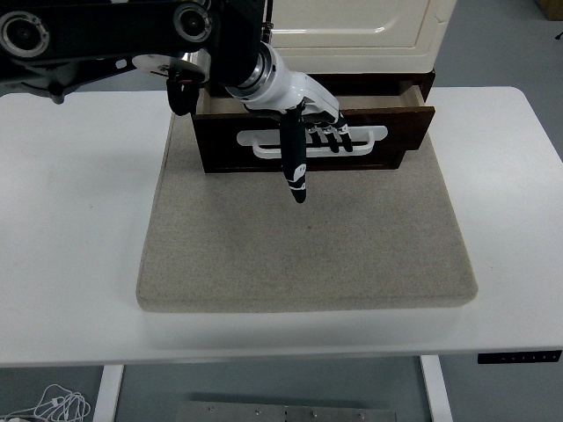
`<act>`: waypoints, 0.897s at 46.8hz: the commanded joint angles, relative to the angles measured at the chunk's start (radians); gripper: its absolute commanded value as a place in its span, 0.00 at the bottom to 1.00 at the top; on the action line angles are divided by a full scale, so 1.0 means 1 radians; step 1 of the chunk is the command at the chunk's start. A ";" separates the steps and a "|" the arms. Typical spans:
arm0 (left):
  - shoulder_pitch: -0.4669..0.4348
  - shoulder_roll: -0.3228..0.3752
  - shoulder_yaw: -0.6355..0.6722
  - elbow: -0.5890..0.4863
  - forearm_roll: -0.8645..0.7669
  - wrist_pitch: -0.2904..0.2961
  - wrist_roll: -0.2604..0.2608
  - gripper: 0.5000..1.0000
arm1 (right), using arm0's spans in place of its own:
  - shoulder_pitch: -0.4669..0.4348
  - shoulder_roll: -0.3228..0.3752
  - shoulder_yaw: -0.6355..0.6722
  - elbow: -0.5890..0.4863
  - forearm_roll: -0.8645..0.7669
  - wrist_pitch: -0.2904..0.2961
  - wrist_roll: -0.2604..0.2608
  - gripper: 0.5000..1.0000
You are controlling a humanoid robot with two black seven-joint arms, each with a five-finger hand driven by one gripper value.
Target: Open the drawer under the combination cabinet
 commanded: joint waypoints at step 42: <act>-0.003 0.016 -0.018 0.000 -0.008 -0.078 0.000 1.00 | 0.000 0.000 0.000 0.000 0.000 0.000 0.000 0.85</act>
